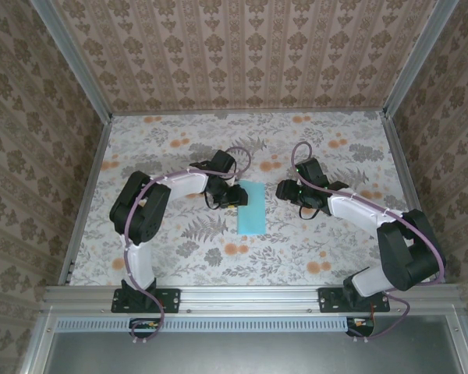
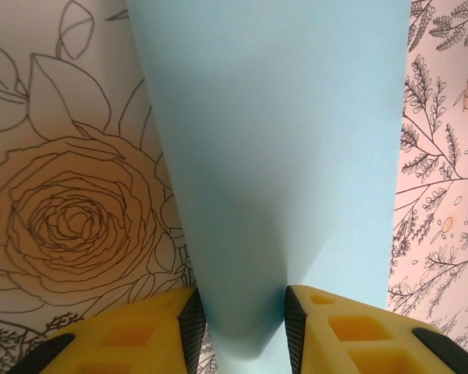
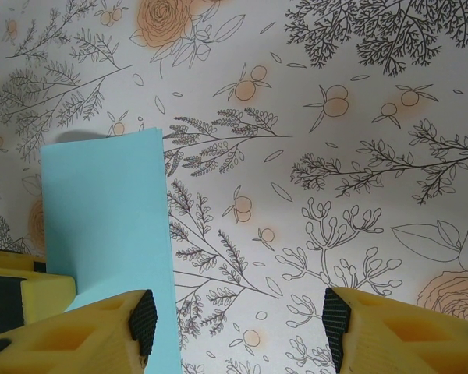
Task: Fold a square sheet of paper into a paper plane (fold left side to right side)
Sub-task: First fold in half a square sheet of paper at the center of the table, then hold the square sheet of paper at the center of the table.
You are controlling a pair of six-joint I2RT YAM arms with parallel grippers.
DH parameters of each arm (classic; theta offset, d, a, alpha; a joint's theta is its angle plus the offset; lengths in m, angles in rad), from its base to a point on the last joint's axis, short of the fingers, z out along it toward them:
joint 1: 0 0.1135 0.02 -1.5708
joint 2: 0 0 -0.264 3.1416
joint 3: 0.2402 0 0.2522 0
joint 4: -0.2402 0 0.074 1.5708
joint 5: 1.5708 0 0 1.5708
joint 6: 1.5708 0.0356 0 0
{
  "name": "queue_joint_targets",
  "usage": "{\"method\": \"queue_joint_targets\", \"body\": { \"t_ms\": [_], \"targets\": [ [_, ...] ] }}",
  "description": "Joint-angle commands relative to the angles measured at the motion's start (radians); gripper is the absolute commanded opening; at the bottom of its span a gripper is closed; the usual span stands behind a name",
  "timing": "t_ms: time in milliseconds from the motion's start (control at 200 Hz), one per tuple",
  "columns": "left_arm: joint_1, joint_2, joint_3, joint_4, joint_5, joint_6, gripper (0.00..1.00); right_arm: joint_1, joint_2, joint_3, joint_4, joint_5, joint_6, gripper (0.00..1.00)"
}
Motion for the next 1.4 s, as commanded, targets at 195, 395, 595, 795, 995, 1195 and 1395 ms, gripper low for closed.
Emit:
{"method": "queue_joint_targets", "body": {
  "t_ms": [195, 395, 595, 795, 995, 1195, 1395],
  "targets": [
    [-0.018, 0.062, 0.008, -0.049, -0.029, 0.028, 0.39, -0.005, -0.023, -0.008, -0.011, 0.009, 0.005, 0.62],
    [-0.018, 0.067, 0.018, -0.057, -0.034, 0.030, 0.39, -0.005, -0.017, -0.006, -0.007, -0.004, 0.004, 0.62],
    [-0.019, 0.066, 0.020, -0.060, -0.038, 0.029, 0.39, -0.005, 0.007, -0.002, 0.016, -0.058, 0.006, 0.60],
    [-0.019, 0.064, 0.019, -0.062, -0.043, 0.029, 0.39, -0.002, 0.050, 0.003, 0.067, -0.151, 0.025, 0.55],
    [-0.019, 0.062, 0.016, -0.062, -0.049, 0.026, 0.39, 0.030, 0.138, 0.041, 0.132, -0.291, 0.050, 0.41],
    [-0.019, 0.059, 0.014, -0.062, -0.052, 0.026, 0.38, 0.069, 0.205, 0.077, 0.149, -0.304, 0.066, 0.38],
    [-0.019, 0.062, 0.013, -0.060, -0.052, 0.026, 0.38, 0.092, 0.260, 0.100, 0.154, -0.327, 0.090, 0.27]
  ]
}}
